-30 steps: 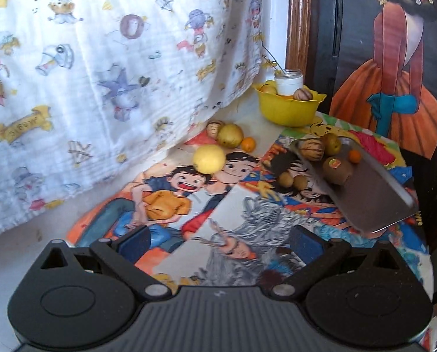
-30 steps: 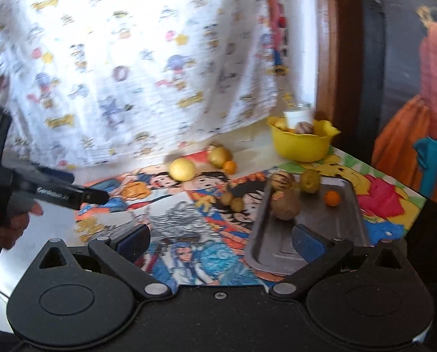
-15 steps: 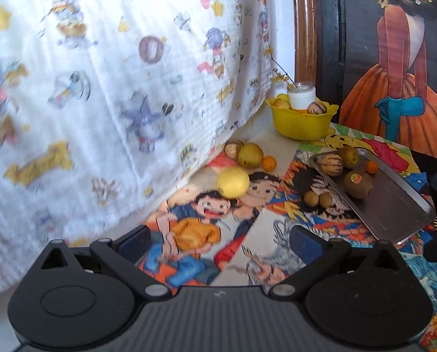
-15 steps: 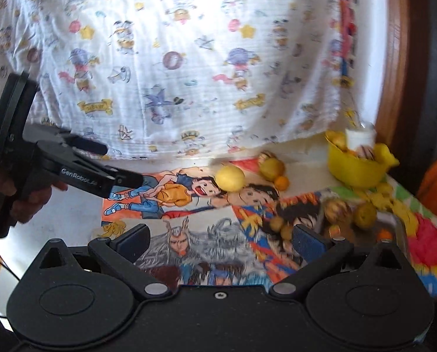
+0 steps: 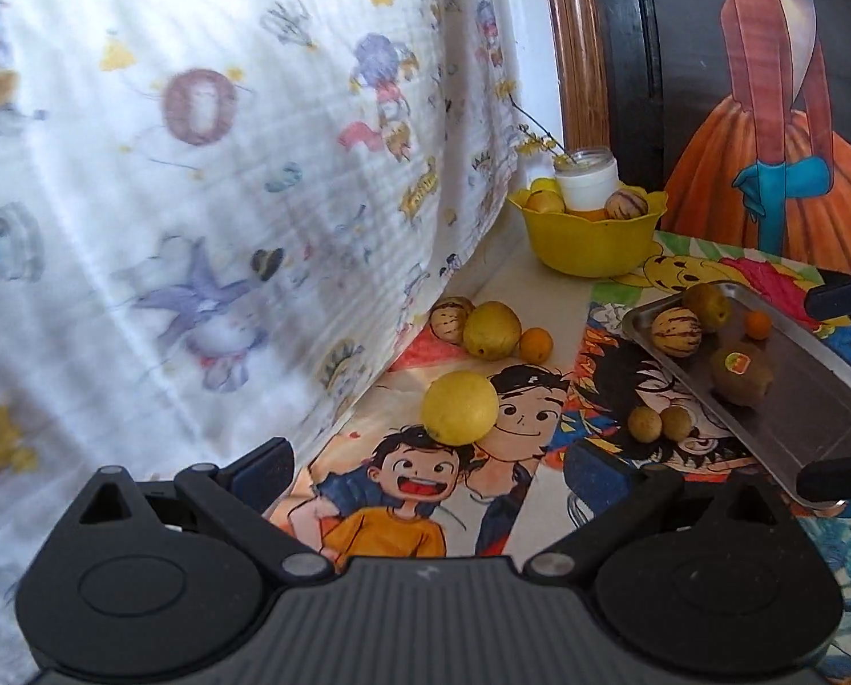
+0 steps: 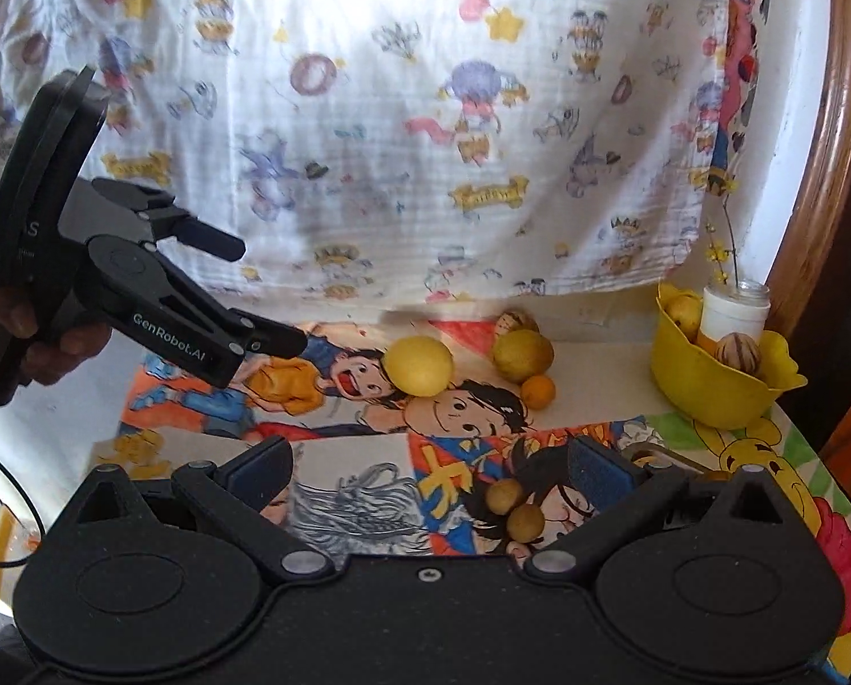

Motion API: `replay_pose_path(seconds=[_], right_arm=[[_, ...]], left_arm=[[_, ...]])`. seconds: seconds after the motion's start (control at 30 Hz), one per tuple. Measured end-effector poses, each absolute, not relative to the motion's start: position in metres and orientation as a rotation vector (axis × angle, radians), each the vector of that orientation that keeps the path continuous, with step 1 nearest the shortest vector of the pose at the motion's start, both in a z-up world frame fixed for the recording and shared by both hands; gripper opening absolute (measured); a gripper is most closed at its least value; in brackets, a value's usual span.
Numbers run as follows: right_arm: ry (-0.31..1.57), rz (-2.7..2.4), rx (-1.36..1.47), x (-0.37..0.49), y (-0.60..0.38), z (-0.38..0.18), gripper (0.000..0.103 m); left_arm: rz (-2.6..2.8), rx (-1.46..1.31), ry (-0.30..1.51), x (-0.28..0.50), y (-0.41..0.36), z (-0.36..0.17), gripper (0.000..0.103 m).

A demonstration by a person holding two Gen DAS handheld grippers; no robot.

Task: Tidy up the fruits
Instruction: 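Reach the left tool to the yellow lemon while the right tool reaches two small brown fruits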

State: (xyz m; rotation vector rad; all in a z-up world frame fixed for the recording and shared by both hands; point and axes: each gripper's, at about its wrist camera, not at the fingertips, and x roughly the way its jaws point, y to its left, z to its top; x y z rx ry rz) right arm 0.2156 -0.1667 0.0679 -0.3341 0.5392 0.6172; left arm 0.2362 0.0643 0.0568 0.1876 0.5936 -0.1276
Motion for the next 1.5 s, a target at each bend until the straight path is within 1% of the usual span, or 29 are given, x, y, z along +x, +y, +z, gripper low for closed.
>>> replay_pose_path(seconds=[0.13,0.43,0.73,1.17,1.23,1.33,1.5], right_arm=[[0.549,0.619,-0.356,0.232,-0.166,0.05,0.102],[0.647,0.673,-0.383,0.278,-0.16,0.01,0.102],[0.674,0.683,-0.388,0.3,-0.159,-0.01,0.102],[0.713,0.673,-0.394,0.315,-0.169,-0.029,0.1],[0.716,0.671,-0.392,0.317,-0.17,-0.031,0.099],[0.717,0.679,-0.4,0.321,-0.169,-0.031,0.094],[0.71,0.692,-0.436,0.327,-0.162,-0.033,0.081]], left_arm=[[-0.14,0.191,0.616,0.257,0.059,0.045,0.103],[-0.144,0.201,0.637,0.298,0.044,0.011,0.103],[-0.14,0.232,0.63,0.321,0.034,-0.009,0.103],[-0.175,0.256,0.642,0.33,0.023,-0.02,0.103],[-0.178,0.256,0.643,0.332,0.022,-0.021,0.103],[-0.173,0.261,0.645,0.336,0.022,-0.022,0.103],[-0.158,0.255,0.652,0.343,0.025,-0.026,0.103]])
